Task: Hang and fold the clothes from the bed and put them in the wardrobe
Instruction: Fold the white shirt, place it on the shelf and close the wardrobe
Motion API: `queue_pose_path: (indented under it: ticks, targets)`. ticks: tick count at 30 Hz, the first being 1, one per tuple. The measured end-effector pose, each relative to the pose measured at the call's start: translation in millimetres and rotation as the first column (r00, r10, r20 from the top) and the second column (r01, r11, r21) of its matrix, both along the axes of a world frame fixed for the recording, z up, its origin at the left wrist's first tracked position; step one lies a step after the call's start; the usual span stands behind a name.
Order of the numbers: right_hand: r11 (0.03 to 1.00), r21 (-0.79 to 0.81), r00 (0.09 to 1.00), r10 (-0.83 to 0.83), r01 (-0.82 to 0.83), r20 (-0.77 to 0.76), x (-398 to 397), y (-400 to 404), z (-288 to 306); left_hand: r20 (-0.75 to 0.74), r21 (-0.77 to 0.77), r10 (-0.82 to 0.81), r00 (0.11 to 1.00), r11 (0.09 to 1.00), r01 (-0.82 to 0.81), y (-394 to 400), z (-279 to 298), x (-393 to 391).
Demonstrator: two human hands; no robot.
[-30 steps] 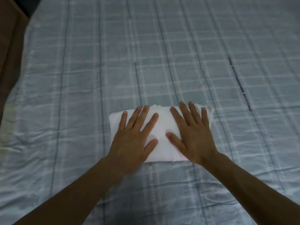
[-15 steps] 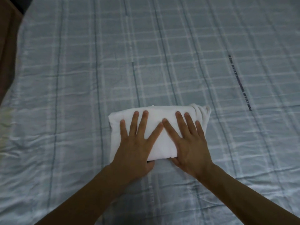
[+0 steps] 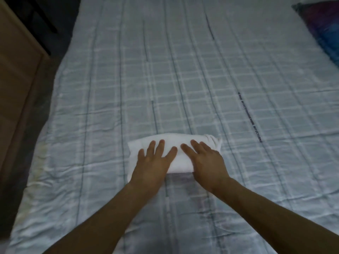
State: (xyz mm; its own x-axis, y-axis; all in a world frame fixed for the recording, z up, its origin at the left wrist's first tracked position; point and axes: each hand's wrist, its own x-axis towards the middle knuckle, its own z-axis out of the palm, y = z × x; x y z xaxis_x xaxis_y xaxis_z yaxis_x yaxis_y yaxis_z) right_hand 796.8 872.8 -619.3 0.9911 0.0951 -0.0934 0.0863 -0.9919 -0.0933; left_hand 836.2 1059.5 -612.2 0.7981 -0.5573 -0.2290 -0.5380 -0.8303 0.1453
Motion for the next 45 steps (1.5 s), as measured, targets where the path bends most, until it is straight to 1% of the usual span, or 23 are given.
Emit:
queue_pose_path:
  ticks: [2, 3, 6, 8, 12, 17, 20, 23, 28, 34, 40, 43, 45]
  targets:
    - [1.000, 0.019, 1.000, 0.011, -0.011, -0.002, 4, -1, 29, -0.032, 0.072, 0.023, 0.999, 0.997, -0.020, -1, 30, 1]
    - [0.999, 0.033, 1.000, 0.019, -0.019, 0.000, 3, -2, 45, -0.024, 0.077, 0.037, 0.999, 0.996, -0.035, -2, 47, -1]
    - [0.998, 0.031, 0.998, 0.061, -0.062, 0.017, -8, -5, 96, 0.073, 0.018, 0.046, 0.996, 0.999, -0.047, 1, 102, -16]
    - [0.995, 0.017, 0.993, 0.095, -0.096, 0.073, -20, -6, 133, 0.177, -0.029, 0.038, 0.983, 0.999, -0.033, 6, 138, -31]
    - [0.987, 0.014, 0.965, 0.155, -0.162, 0.211, -49, -1, 217, 0.273, -0.043, 0.074, 0.959, 0.997, -0.065, 19, 216, -66]
    - [0.958, 0.006, 0.891, 0.266, -0.288, 0.367, -88, 3, 319, 0.412, -0.050, 0.131, 0.902, 0.991, -0.121, 38, 322, -115]
    - [0.919, -0.027, 0.839, 0.370, -0.393, 0.399, -107, 9, 369, 0.445, -0.021, 0.151, 0.882, 0.987, -0.158, 52, 377, -146]
    - [0.869, -0.089, 0.771, 0.475, -0.487, 0.424, -118, 19, 404, 0.490, 0.024, 0.163, 0.856, 0.979, -0.200, 64, 426, -174]
    - [0.831, -0.052, 0.701, 0.500, -0.554, 0.509, -133, 58, 441, 0.607, 0.048, 0.176, 0.775, 0.965, -0.257, 98, 478, -214]
    - [0.742, -0.117, 0.526, 0.568, -0.661, 0.633, -145, 143, 489, 0.676, 0.058, 0.267, 0.687, 0.910, -0.411, 174, 517, -276]
    - [0.557, -0.157, 0.343, 0.684, -0.816, 0.644, -196, 279, 516, 0.714, 0.035, 0.394, 0.578, 0.805, -0.592, 288, 537, -377]
    - [0.439, -0.175, 0.248, 0.745, -0.881, 0.619, -240, 355, 525, 0.726, -0.003, 0.453, 0.518, 0.755, -0.656, 345, 541, -448]
    - [0.353, -0.198, 0.164, 0.770, -0.914, 0.616, -272, 405, 531, 0.741, -0.005, 0.483, 0.467, 0.699, -0.715, 379, 543, -500]
